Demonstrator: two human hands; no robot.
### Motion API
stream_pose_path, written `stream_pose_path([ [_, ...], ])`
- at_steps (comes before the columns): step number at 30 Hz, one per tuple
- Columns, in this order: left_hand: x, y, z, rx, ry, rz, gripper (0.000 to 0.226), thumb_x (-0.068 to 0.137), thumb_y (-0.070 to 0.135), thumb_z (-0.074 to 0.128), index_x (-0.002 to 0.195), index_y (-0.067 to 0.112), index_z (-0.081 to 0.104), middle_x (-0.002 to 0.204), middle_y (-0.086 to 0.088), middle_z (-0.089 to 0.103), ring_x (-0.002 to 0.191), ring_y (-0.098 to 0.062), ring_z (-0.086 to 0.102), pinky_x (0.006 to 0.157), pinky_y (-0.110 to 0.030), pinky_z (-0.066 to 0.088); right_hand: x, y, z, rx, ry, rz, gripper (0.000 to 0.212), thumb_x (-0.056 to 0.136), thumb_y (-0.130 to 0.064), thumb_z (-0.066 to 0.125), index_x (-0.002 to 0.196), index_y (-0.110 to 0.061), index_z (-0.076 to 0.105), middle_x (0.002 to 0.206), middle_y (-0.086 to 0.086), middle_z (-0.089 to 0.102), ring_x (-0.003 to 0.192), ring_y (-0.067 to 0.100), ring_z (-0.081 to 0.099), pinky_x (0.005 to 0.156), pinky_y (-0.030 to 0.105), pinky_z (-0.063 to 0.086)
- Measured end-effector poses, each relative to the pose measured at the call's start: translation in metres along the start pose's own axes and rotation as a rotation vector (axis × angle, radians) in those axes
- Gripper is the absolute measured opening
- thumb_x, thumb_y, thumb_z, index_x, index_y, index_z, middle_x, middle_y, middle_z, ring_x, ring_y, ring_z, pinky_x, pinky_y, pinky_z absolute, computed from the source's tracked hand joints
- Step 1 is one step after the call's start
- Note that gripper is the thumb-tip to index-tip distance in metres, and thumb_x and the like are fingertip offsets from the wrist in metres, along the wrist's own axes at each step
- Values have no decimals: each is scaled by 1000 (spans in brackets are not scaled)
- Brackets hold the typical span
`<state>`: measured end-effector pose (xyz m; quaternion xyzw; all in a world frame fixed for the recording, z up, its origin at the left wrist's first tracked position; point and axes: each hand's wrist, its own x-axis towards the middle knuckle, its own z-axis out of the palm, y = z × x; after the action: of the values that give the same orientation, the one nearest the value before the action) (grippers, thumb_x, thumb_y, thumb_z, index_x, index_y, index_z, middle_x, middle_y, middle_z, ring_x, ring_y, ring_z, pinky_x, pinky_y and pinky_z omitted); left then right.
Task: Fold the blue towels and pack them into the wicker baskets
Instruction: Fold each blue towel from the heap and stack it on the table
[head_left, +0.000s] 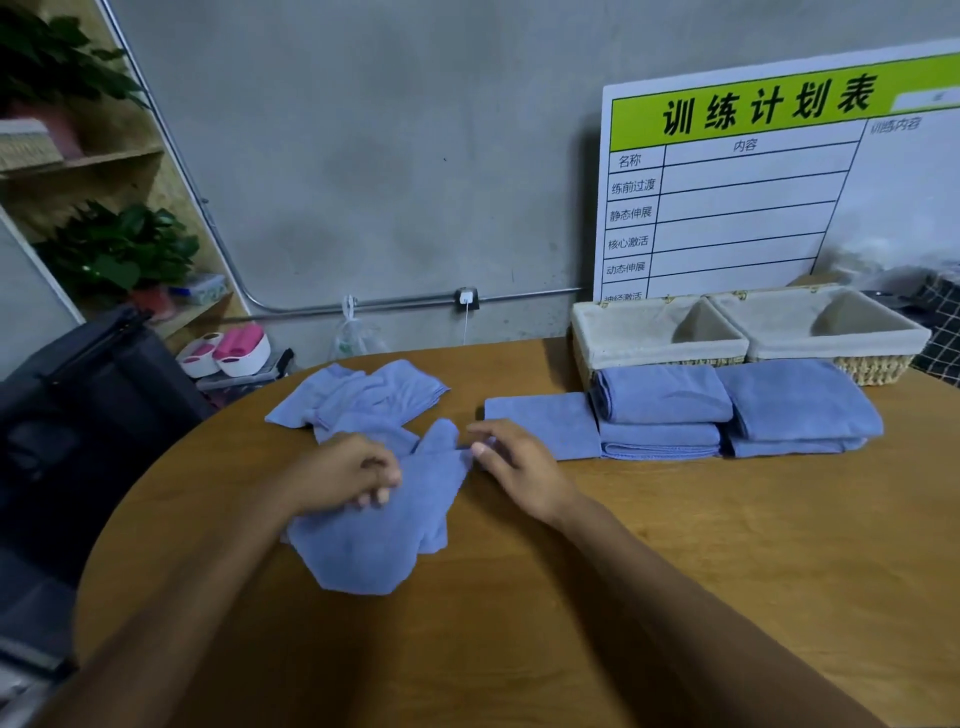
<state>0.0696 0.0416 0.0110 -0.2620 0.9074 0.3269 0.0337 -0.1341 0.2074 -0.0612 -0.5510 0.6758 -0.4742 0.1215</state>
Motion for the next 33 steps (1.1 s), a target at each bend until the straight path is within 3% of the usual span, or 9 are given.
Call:
stream_pose_path([
  [2, 13, -8, 12, 101, 267, 104, 16, 100, 14, 57, 94, 14, 72, 87, 10, 72, 80, -3, 63, 80, -26, 51, 5, 1, 10, -68, -99, 33, 34, 103, -29, 54, 133, -14, 58, 123, 4, 60, 112, 17, 57, 95, 25, 42],
  [5, 31, -8, 28, 261, 249, 198, 30, 101, 21, 56, 131, 20, 62, 126, 18, 54, 118, -1, 50, 101, -18, 35, 8, 3, 25, -96, -166, 108, 43, 100, -27, 58, 140, -10, 53, 134, 8, 58, 123, 21, 53, 100, 25, 38],
  [9, 42, -7, 32, 162, 271, 162, 26, 94, 48, 58, 109, 30, 68, 91, 10, 68, 88, -6, 62, 82, -32, 49, 8, 5, 27, -37, -84, 67, 22, 94, -23, 66, 112, -12, 69, 108, 3, 70, 98, 17, 61, 85, 34, 47],
  [11, 39, -5, 27, 152, 343, 162, 17, 93, 47, 65, 103, 33, 68, 79, 2, 66, 79, -10, 62, 74, -23, 48, 8, 5, 22, -35, -32, 50, 13, 92, -31, 69, 97, -20, 72, 92, -4, 72, 87, 15, 60, 79, 39, 49],
  [15, 21, 10, 16, 220, 419, 296, 14, 89, 54, 66, 94, 42, 61, 74, 6, 61, 75, -6, 59, 66, -16, 42, 14, -17, 7, -113, 139, -89, 14, 90, -41, 68, 93, -30, 76, 75, -10, 68, 78, 13, 50, 69, 35, 42],
  [18, 5, 32, 1, 254, 613, 465, 40, 90, 64, 55, 79, 27, 68, 72, 14, 61, 74, -2, 57, 68, -16, 41, 21, -48, -7, -239, 278, -238, 18, 91, -46, 64, 92, -33, 77, 80, -12, 69, 82, 11, 46, 73, 38, 38],
  [22, -19, 67, -26, 278, 851, 630, 20, 91, 36, 69, 81, 22, 79, 82, 7, 64, 76, -7, 59, 68, -26, 45, 22, -84, -31, -290, 470, -444, 22, 93, -42, 63, 98, -29, 80, 95, -9, 66, 87, 19, 54, 75, 38, 40],
  [25, -33, 96, -33, 198, 977, 710, 7, 86, 19, 77, 86, 13, 81, 83, 1, 60, 80, -3, 58, 73, -18, 42, 20, -107, -46, -198, 550, -498, 19, 93, -32, 66, 102, -22, 79, 86, -2, 58, 81, 20, 55, 70, 40, 43],
  [33, -44, 146, -43, 332, 992, 846, 12, 91, 19, 72, 86, 10, 78, 83, -3, 64, 75, -16, 58, 70, -30, 47, 3, -134, -101, -27, 398, -400, 12, 88, -21, 75, 82, -15, 67, 66, -6, 53, 63, 6, 49, 61, 18, 36],
])
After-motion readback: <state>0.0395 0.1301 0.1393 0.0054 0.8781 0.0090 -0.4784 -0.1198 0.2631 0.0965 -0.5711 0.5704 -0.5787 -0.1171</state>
